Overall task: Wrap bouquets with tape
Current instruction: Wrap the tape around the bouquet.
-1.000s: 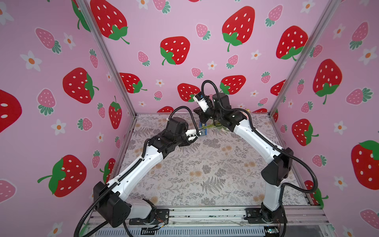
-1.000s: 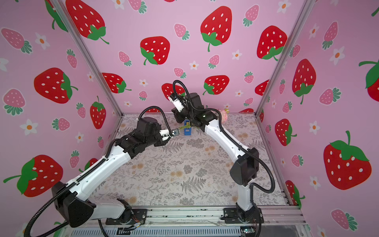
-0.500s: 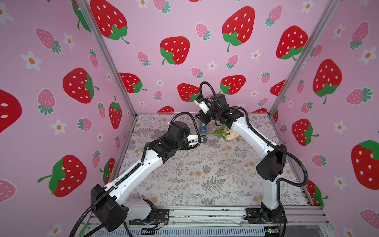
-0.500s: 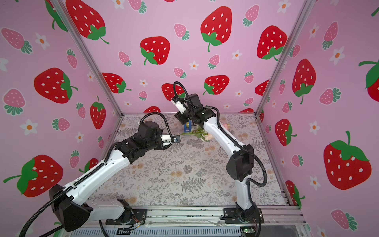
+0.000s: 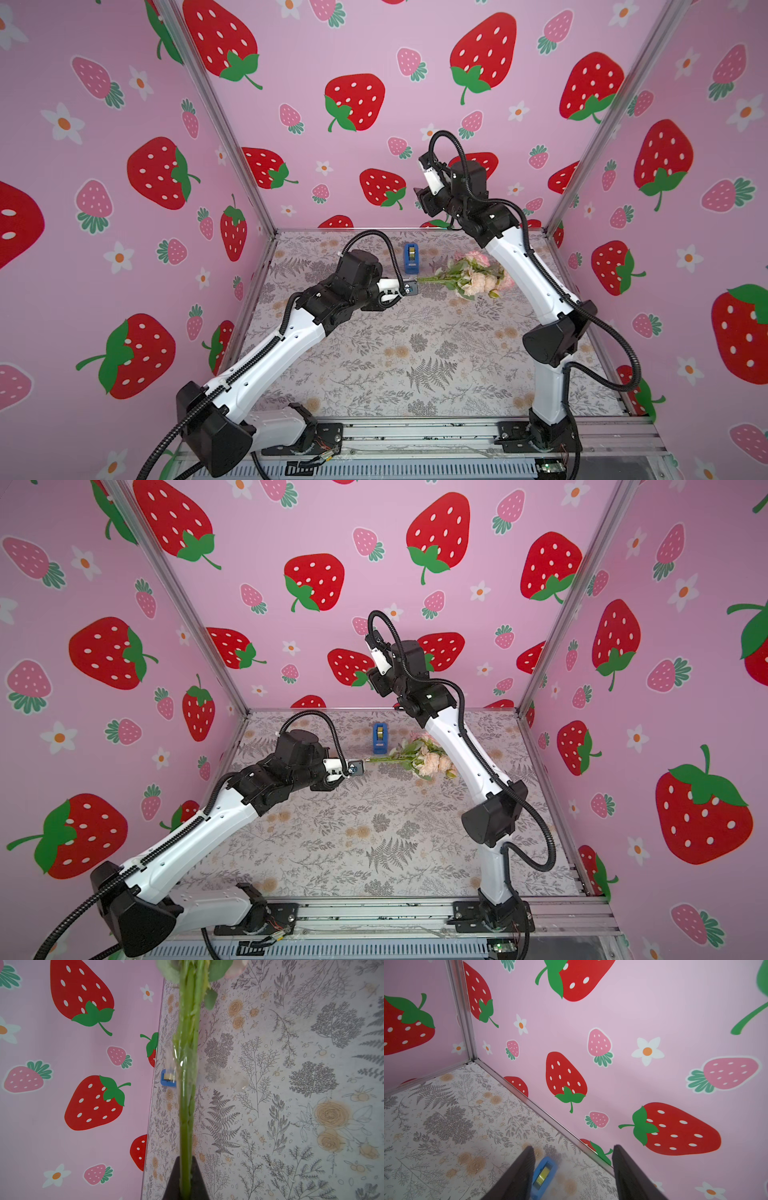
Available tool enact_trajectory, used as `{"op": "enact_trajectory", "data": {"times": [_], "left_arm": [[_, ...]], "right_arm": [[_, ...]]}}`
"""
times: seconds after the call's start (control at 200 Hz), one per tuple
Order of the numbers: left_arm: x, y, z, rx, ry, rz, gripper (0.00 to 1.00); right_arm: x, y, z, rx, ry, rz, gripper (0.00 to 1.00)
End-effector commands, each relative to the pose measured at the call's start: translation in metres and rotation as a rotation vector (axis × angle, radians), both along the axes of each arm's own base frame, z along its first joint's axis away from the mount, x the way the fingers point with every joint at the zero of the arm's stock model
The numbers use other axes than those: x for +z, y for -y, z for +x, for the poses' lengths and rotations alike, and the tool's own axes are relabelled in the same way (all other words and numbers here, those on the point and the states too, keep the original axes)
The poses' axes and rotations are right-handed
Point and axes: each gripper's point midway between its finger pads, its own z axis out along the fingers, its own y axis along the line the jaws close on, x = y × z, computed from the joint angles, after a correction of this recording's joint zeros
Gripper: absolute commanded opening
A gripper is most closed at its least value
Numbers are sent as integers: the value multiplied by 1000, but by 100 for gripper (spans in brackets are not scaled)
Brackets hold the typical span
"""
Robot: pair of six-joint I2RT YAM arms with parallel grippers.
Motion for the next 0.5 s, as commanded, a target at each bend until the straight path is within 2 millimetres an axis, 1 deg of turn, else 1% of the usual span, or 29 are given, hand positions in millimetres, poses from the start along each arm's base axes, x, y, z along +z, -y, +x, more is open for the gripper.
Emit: {"op": "enact_trajectory", "data": {"times": [0.0, 0.02, 0.04, 0.065, 0.075, 0.085, 0.09, 0.135, 0.15, 0.19, 0.2, 0.215, 0.22, 0.23, 0.24, 0.255, 0.285, 0.29, 0.295, 0.31, 0.355, 0.4, 0.415, 0.495], "left_arm": [[4, 1, 1, 21, -34, -80, 0], [6, 1, 2, 27, -32, -90, 0], [7, 1, 3, 32, -30, -98, 0], [9, 1, 4, 39, -31, -111, 0], [10, 1, 4, 41, -31, -115, 0], [10, 1, 5, 44, -32, -119, 0], [10, 0, 5, 47, -33, -120, 0], [13, -1, 8, 60, -36, -141, 0], [15, -2, 8, 61, -35, -149, 0], [18, -3, 10, 66, -37, -165, 0], [19, -4, 11, 69, -38, -170, 0], [21, -4, 11, 70, -36, -179, 0], [21, -4, 12, 71, -36, -182, 0], [23, -4, 12, 73, -34, -189, 0], [25, -4, 13, 76, -32, -195, 0], [26, -5, 14, 79, -32, -205, 0], [31, -6, 16, 84, -29, -224, 0], [31, -6, 16, 84, -29, -227, 0], [32, -6, 17, 85, -29, -231, 0], [35, -7, 18, 88, -26, -242, 0], [42, -9, 22, 104, -28, -280, 0], [50, -12, 26, 116, -24, -297, 0], [52, -9, 24, 97, -31, -310, 0], [62, -8, 26, 92, -21, -328, 0]], "right_arm": [[97, 33, -48, 29, 198, 143, 62], [102, 37, -54, 33, 206, 167, 63], [103, 39, -59, 40, 209, 183, 64], [113, 46, -72, 55, 236, 209, 64], [108, 46, -74, 63, 234, 205, 64], [108, 46, -78, 73, 241, 206, 64], [113, 49, -82, 79, 255, 213, 64], [109, 54, -104, 135, 298, 210, 64], [111, 57, -115, 161, 323, 211, 64], [107, 59, -142, 249, 378, 199, 66], [104, 58, -144, 260, 382, 193, 66], [102, 60, -159, 305, 418, 182, 66], [105, 62, -165, 316, 435, 185, 67], [99, 61, -169, 337, 440, 176, 67], [101, 64, -178, 355, 466, 179, 67], [93, 64, -186, 384, 474, 173, 67], [88, 68, -206, 436, 517, 175, 67], [90, 70, -210, 439, 529, 178, 67], [87, 70, -213, 450, 532, 176, 67], [79, 70, -220, 476, 544, 170, 67], [68, 77, -242, 526, 587, 179, 67], [54, 83, -254, 548, 585, 204, 67], [51, 84, -257, 552, 584, 207, 67], [11, 81, -262, 596, 490, 195, 69]]}}
